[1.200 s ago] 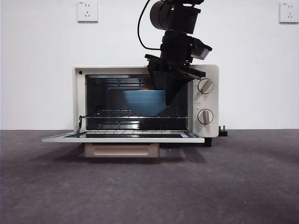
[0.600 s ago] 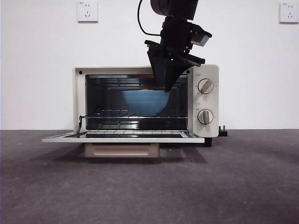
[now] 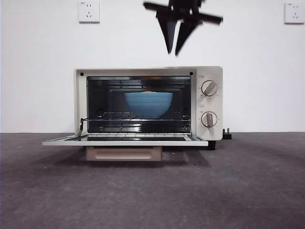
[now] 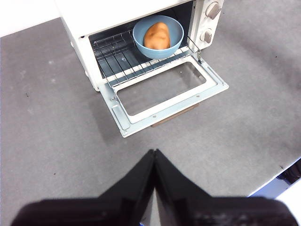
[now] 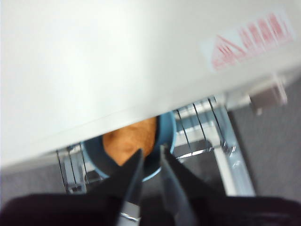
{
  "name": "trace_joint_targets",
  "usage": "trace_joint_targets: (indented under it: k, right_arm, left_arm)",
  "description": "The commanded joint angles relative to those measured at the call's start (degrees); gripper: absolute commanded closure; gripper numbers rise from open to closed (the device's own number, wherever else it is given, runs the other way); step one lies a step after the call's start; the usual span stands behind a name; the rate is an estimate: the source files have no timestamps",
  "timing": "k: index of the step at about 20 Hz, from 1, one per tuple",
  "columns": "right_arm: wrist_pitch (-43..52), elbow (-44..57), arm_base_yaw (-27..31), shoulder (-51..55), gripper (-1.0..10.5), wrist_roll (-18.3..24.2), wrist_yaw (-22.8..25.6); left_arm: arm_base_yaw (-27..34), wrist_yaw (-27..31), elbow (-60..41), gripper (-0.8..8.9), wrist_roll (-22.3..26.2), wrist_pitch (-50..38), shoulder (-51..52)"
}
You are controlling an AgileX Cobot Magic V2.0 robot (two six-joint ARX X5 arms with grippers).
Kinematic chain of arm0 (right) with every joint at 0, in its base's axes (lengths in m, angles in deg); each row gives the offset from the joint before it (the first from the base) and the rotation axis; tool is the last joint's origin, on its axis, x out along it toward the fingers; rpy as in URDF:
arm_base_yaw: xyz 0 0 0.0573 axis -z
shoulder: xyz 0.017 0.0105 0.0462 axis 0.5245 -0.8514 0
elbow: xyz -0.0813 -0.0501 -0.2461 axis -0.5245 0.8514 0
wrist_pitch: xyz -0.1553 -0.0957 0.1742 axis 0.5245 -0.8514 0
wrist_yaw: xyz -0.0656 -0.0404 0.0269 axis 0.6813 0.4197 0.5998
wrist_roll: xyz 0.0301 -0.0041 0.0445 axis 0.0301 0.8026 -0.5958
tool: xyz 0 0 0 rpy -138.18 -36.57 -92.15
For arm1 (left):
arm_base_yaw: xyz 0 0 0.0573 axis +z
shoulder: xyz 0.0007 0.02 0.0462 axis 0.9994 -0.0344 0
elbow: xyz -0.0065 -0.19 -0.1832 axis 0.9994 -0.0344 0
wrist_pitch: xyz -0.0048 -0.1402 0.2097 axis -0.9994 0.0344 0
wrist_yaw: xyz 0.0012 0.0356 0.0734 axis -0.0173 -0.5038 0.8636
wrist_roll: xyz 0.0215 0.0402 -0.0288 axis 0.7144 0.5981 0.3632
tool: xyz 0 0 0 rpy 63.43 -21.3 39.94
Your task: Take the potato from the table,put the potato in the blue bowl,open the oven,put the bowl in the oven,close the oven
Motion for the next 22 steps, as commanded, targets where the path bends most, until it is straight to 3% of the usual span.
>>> trace_joint_targets:
  k: [1, 2, 5, 6, 9, 12, 15, 18, 22]
  right_arm:
    - [-1.3, -0.7, -2.2, 4.6, 9.5, 21.0, 3.6]
    - [-1.4, -0.7, -3.1, 6.6, 9.5, 25.4, 4.5]
    - [-1.4, 1.6, -5.5, 14.0, 9.5, 30.6, 1.0]
    - [-1.4, 4.0, -6.4, 17.3, 9.5, 31.7, -0.7]
    - [-1.4, 17.9, -9.5, 30.0, 9.5, 35.8, -0.1]
    - [-1.4, 36.0, -12.2, 45.0, 9.5, 36.5, 0.8]
    - [-1.4, 51.1, -12.5, 60.0, 9.5, 34.1, 7.0]
    - [-1.4, 60.5, -12.4, 73.6, 9.5, 33.5, 9.9]
    - [-1.4, 65.0, -12.4, 87.4, 9.5, 28.2, 9.8]
  left_arm:
    - [-0.2, 0.0, -0.3, 8.19, 0.8, -0.3, -0.2]
    - [-0.2, 0.0, -0.3, 8.19, 0.7, -0.3, -0.5]
    - [-0.2, 0.0, -0.3, 8.19, 0.1, -0.3, -1.6]
    - [-0.2, 0.0, -0.3, 8.19, 0.0, -0.3, -2.2]
    - [-0.2, 0.0, -0.3, 8.19, -0.9, -0.3, -4.3]
    - [0.2, -0.1, -1.4, 8.20, -1.7, -2.4, -6.1]
    - [1.8, -1.5, -8.4, 8.21, -3.4, -7.2, -6.7]
    - [5.9, -9.9, -21.0, 8.21, -5.7, -17.0, -7.0]
    - [16.2, -31.5, -36.5, 8.21, -13.5, -35.9, -12.6]
